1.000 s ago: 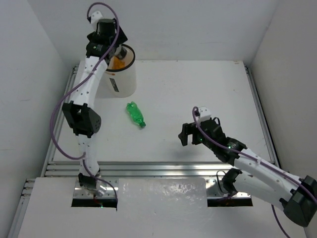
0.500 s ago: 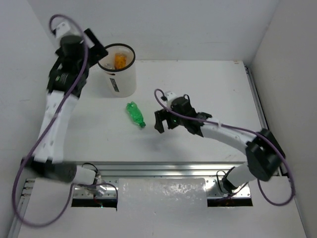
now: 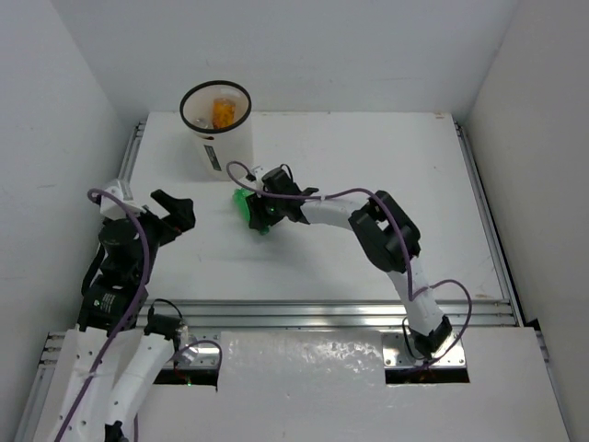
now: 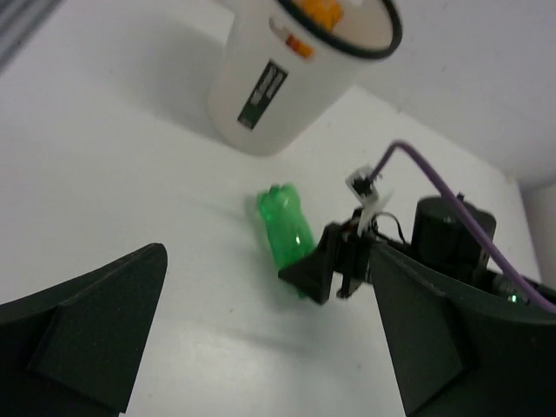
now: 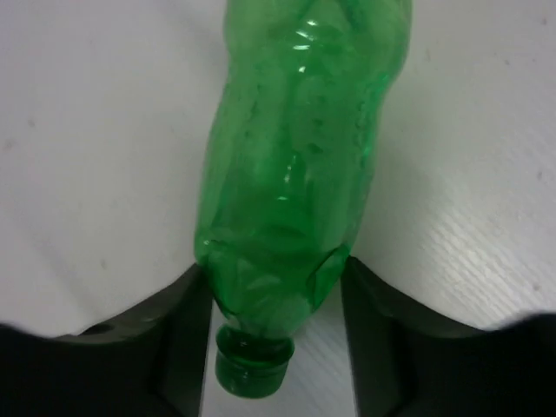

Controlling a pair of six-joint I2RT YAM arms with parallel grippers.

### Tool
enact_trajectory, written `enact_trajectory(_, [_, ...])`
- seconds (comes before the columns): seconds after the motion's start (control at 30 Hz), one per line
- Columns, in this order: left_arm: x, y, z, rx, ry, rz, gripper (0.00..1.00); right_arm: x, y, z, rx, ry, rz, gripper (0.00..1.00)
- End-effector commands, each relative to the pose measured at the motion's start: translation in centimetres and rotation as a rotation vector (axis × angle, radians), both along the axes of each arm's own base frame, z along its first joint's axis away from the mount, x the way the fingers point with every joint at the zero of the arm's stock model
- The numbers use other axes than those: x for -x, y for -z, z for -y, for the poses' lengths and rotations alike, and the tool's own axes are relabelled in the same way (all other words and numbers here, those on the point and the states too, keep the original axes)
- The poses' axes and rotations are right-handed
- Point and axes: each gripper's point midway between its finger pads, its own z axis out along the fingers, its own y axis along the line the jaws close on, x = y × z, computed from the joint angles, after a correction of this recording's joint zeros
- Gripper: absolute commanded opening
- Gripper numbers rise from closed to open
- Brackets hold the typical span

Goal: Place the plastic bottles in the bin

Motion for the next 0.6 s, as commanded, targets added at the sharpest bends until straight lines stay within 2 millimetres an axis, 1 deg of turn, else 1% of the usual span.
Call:
enact_trajectory(0.0, [-0.1,0.2,1.4,0.01,0.083,0.006,1.0,-1.8,-2.8,-2.0,-0.03,-0.001,0.116,0.44])
enact_trajectory(0.03, [-0.1,0.6,1.7,0.013,0.097,-0.005,1.0,-2.3,-3.5,-1.6,-0.025,0.033,0.16,0.35])
enact_trajectory(0.07, [-0.2,1.0,2.0,0.01,0.115,-0.015,1.0,-2.2,-4.2,-1.3,-0.036,0.042,0.182,0.24])
enact_trajectory(0.1, [-0.4,1.2,2.9,0.017,0.167,-0.015,1.0,-1.4,-6.1,-0.4,-0.079,0.062,0.218,0.21])
enact_trajectory(0.13, [-0.4,1.3,3.5,0.031,0.197,-0.015,1.0,-1.0,-6.9,0.5,-0.093,0.084,0.239,0.18])
enact_trajectory(0.17, [-0.7,1.6,4.1,0.048,0.226,-0.025,1.0,-0.4,-8.3,1.1,-0.127,0.095,0.26,0.17])
enact_trajectory(0.2, [-1.0,1.7,6.2,0.101,0.323,-0.017,1.0,1.5,-7.3,2.6,-0.152,0.104,0.242,0.17])
enact_trajectory(0.23, [-1.1,1.9,7.5,0.13,0.394,-0.011,1.0,2.7,-11.7,3.4,-0.236,0.105,0.297,0.17])
enact_trajectory(0.27, [-1.4,2.2,9.1,0.169,0.477,-0.013,1.0,5.0,-10.9,4.5,-0.274,0.07,0.284,0.17])
enact_trajectory(0.3, [-1.0,1.6,12.2,0.249,0.656,0.034,1.0,6.5,-12.3,5.0,-0.335,0.057,0.28,0.17])
enact_trajectory(0.33, [-0.7,1.6,13.7,0.295,0.745,0.045,1.0,7.8,-16.0,5.9,-0.417,0.047,0.333,0.17])
enact_trajectory(0.37, [-0.8,1.8,14.8,0.343,0.814,0.043,1.0,8.8,-17.0,6.5,-0.451,0.04,0.348,0.18])
enact_trajectory(0.4, [0.0,0.4,16.5,0.397,0.94,0.119,1.0,10.8,-16.3,7.4,-0.479,0.009,0.327,0.18])
enact_trajectory(0.43, [0.7,0.1,17.7,0.413,1.009,0.136,1.0,11.8,-17.0,7.8,-0.504,-0.014,0.337,0.18])
enact_trajectory(0.47, [0.9,0.0,18.7,0.422,1.06,0.152,1.0,12.8,-19.6,8.6,-0.559,-0.029,0.384,0.18])
enact_trajectory(0.5, [1.0,-0.9,19.5,0.402,1.089,0.211,1.0,13.7,-19.1,9.2,-0.559,-0.024,0.36,0.18])
enact_trajectory(0.53, [1.7,-0.5,21.4,0.399,1.136,0.184,1.0,14.5,-21.2,10.0,-0.6,-0.027,0.397,0.18])
enact_trajectory(0.57, [1.5,-0.7,22.1,0.387,1.132,0.192,1.0,15.2,-20.8,10.6,-0.597,-0.03,0.388,0.18])
